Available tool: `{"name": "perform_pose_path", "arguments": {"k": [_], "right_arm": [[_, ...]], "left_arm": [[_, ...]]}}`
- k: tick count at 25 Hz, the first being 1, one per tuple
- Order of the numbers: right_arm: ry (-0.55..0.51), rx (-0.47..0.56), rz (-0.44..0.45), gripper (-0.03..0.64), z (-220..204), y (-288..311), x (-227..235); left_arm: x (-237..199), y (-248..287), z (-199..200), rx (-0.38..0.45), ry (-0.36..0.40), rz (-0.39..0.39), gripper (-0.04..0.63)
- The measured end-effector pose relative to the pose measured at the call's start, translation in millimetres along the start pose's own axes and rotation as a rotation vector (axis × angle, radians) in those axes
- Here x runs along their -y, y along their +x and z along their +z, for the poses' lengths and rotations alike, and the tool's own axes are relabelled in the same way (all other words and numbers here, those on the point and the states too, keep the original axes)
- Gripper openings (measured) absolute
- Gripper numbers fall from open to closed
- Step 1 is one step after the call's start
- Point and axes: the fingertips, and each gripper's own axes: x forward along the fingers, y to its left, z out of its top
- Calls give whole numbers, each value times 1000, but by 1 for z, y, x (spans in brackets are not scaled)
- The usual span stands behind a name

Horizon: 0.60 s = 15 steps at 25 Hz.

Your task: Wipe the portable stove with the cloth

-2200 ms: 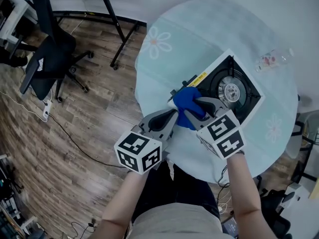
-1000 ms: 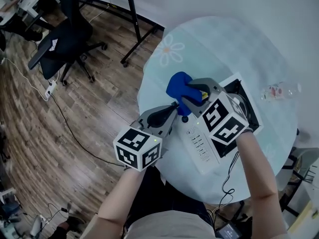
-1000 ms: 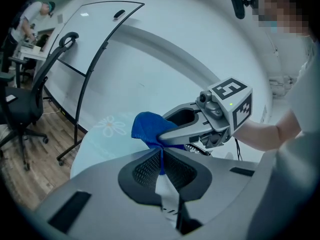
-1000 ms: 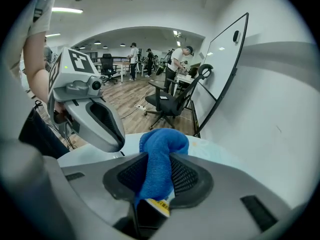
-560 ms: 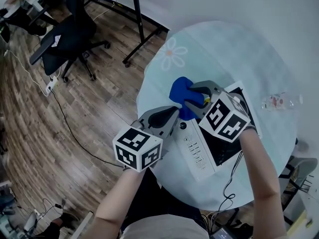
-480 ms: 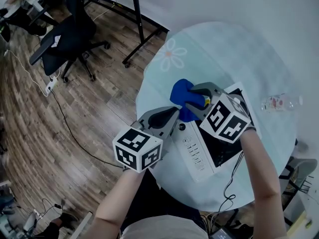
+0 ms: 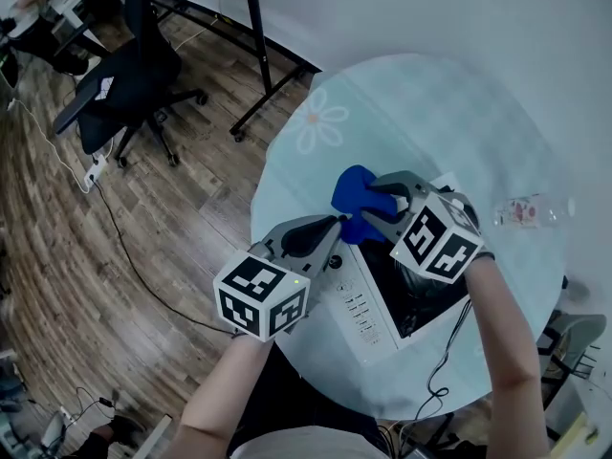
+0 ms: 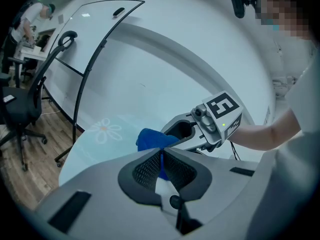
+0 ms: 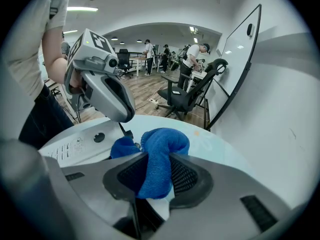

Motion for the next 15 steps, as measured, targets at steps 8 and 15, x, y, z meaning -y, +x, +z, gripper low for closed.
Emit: {"name": "perform_pose_path", "arguments": {"k": [8, 15], "right_arm": [[-25, -60, -20, 137, -30, -11, 24], [-24, -60, -13, 137, -43, -13, 37]], "left_arm": [[5, 13, 8, 5, 18, -3, 29], [9, 23, 17, -3, 62, 4, 29]]}}
